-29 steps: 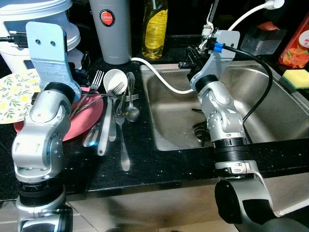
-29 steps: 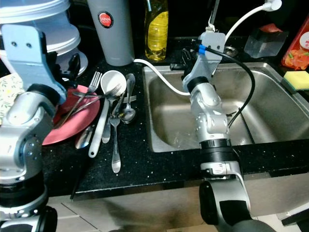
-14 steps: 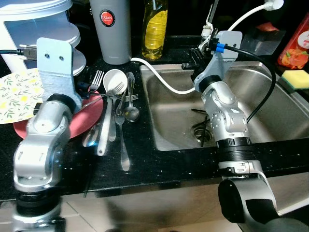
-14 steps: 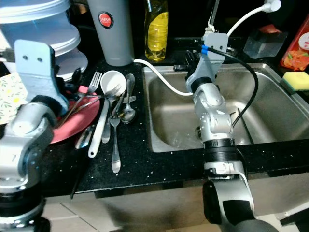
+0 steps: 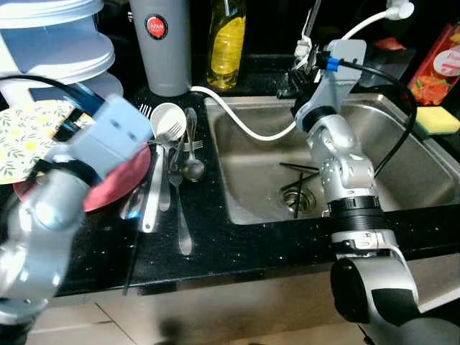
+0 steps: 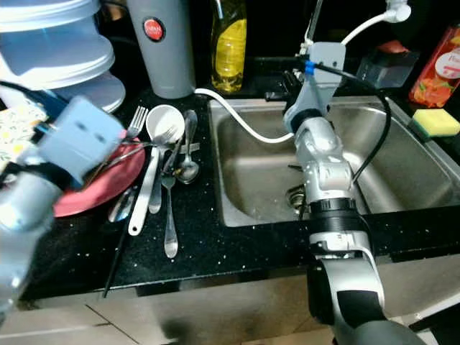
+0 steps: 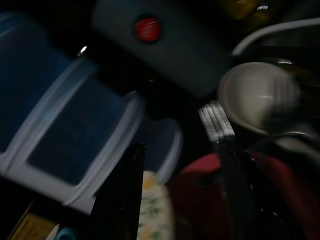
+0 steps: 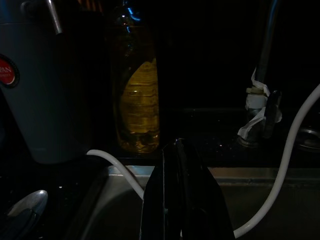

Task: Kitchen organization

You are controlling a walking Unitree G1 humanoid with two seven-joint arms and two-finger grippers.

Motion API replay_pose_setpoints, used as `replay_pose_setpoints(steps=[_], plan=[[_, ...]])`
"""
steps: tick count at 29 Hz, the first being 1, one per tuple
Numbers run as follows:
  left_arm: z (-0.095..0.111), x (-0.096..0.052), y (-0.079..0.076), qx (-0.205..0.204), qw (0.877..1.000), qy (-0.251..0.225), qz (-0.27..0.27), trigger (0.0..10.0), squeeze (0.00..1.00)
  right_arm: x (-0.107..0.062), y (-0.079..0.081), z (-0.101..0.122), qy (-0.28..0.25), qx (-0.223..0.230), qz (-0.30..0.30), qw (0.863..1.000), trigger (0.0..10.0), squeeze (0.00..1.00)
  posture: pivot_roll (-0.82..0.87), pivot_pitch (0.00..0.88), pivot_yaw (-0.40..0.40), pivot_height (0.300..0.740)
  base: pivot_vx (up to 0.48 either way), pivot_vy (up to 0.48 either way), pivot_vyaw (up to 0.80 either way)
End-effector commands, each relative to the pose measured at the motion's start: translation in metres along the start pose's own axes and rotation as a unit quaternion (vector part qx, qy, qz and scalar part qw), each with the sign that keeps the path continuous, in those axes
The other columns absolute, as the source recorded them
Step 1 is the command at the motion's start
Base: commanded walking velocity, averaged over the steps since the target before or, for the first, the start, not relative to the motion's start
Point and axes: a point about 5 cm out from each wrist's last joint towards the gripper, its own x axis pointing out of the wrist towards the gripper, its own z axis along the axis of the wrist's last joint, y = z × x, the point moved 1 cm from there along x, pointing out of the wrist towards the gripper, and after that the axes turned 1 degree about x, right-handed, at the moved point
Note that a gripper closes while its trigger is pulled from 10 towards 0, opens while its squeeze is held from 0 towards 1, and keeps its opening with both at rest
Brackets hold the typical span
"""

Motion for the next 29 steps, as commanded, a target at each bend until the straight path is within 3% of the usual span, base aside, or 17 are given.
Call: replay_pose_setpoints(steps=[1, 4, 11, 16, 23, 29], plan=[[0.001, -0.003, -0.005, 0.03, 1.0, -0.002, -0.009, 10.0, 0.0, -0.002, -0.002, -0.005, 0.007, 0.001, -0.006, 1.0, 10.0, 0.0, 0.19, 0.0, -0.041, 0.74, 0.0, 0.0, 0.0], [-0.006, -0.005, -0.011, 0.061, 0.998, 0.024, -0.006, 10.0, 0.0, -0.002, -0.001, -0.006, 0.008, 0.002, -0.003, 1.0, 10.0, 0.0, 0.2, 0.0, -0.039, 0.74, 0.0, 0.0, 0.0], [-0.02, -0.005, -0.017, 0.061, 0.994, 0.085, 0.033, 10.0, 0.0, -0.002, 0.001, -0.008, 0.012, 0.002, -0.001, 1.0, 10.0, 0.0, 0.19, 0.0, -0.039, 0.74, 0.0, 0.0, 0.0], [-0.021, -0.005, -0.025, 0.095, 0.99, 0.096, 0.048, 10.0, 0.0, -0.002, 0.001, -0.008, 0.011, 0.001, 0.0, 1.0, 10.0, 0.0, 0.19, 0.0, -0.04, 0.74, 0.0, 0.0, 0.0], [-0.027, -0.004, -0.024, 0.07, 0.986, 0.129, 0.073, 10.0, 0.0, -0.002, 0.002, -0.008, 0.012, 0.002, 0.001, 1.0, 10.0, 0.0, 0.19, 0.0, -0.039, 0.74, 0.0, 0.0, 0.0], [-0.03, -0.004, -0.014, 0.093, 0.98, 0.143, 0.103, 10.0, 0.0, -0.002, 0.003, -0.009, 0.013, 0.004, 0.003, 1.0, 10.0, 0.0, 0.2, 0.0, -0.039, 0.74, 0.0, 0.0, 0.0]])
